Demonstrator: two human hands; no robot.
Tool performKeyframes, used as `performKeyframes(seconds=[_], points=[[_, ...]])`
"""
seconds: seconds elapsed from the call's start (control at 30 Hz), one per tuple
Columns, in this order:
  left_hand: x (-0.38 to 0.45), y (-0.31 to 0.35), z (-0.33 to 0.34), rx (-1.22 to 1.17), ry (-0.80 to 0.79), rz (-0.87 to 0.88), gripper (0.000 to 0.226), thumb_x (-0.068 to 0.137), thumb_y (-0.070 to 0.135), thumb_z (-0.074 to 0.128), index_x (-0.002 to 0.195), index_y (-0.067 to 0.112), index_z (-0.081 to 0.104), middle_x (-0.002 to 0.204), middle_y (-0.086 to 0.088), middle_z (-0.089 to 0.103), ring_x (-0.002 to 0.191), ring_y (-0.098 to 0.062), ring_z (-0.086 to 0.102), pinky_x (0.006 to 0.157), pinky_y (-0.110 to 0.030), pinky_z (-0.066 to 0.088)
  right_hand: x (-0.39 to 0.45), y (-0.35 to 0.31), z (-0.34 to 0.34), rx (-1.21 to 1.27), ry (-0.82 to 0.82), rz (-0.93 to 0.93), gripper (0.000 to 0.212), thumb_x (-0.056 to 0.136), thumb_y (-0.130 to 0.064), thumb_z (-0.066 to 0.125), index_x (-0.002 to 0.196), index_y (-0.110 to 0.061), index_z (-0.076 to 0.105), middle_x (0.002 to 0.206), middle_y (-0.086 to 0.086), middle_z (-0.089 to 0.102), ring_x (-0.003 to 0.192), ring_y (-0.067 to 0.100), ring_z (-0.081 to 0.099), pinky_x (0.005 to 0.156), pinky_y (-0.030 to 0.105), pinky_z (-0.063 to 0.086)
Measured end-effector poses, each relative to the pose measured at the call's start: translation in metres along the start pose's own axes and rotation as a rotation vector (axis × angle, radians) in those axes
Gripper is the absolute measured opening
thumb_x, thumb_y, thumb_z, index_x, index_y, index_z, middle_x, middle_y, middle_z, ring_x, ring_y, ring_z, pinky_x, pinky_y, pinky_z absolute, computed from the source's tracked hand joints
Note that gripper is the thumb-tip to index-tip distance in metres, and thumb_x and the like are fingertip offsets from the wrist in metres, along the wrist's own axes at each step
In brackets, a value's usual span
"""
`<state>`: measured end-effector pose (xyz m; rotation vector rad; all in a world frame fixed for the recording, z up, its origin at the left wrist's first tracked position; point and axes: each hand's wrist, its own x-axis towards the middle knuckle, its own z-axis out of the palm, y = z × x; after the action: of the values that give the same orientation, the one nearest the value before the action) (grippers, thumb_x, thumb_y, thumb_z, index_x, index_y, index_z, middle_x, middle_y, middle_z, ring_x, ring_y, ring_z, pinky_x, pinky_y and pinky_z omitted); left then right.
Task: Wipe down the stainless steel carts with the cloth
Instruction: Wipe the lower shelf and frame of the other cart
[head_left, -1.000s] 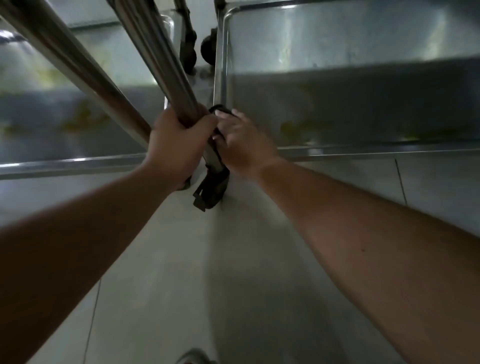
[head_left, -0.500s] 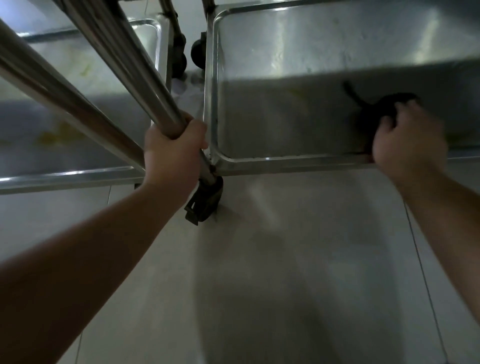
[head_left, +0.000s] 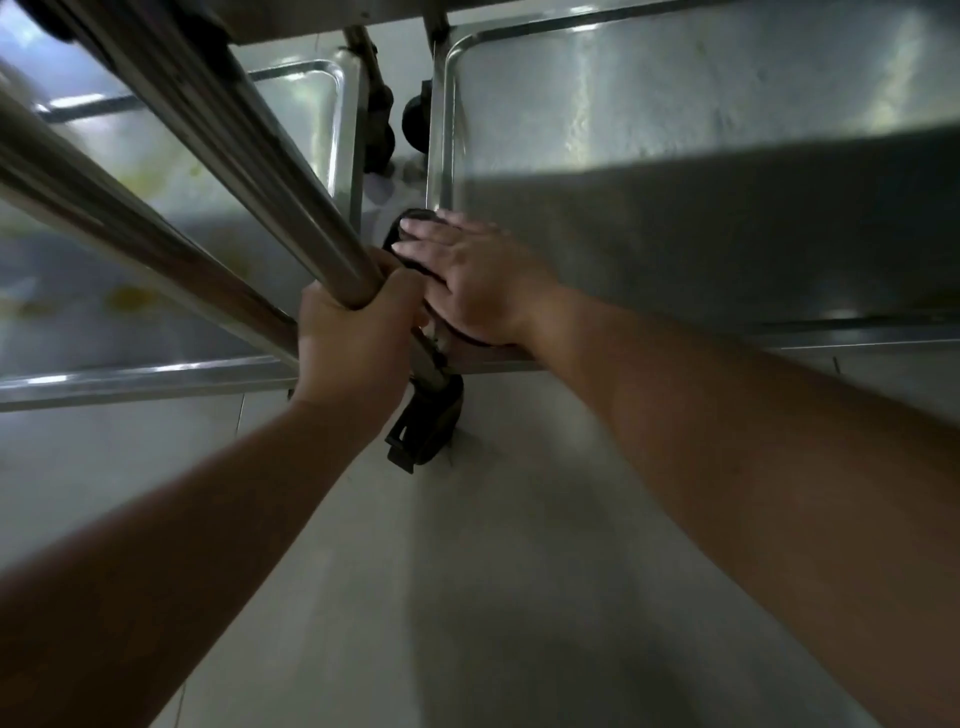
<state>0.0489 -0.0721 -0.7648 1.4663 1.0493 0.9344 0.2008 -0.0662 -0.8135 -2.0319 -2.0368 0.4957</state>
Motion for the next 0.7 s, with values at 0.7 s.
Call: performKeyframes(seconds=[0.7], points=[[0.002, -0.009, -0.008, 0.007, -0.099, 0.014, 0.015, 0.075, 0.027, 0.067, 0.062, 0.033, 0.062, 0.061, 0.007, 0.058, 0.059, -0.013, 0.058, 0.059, -0.027, 0.052, 0.026, 0.036, -0.011, -0.014, 0.062, -0.055, 0.053, 0.107, -0.045, 0.038, 0.158, -0.031, 0.044, 0.169, -0.008, 0.035, 0.156, 0.022, 0.029, 0.128, 0.046, 0.021]])
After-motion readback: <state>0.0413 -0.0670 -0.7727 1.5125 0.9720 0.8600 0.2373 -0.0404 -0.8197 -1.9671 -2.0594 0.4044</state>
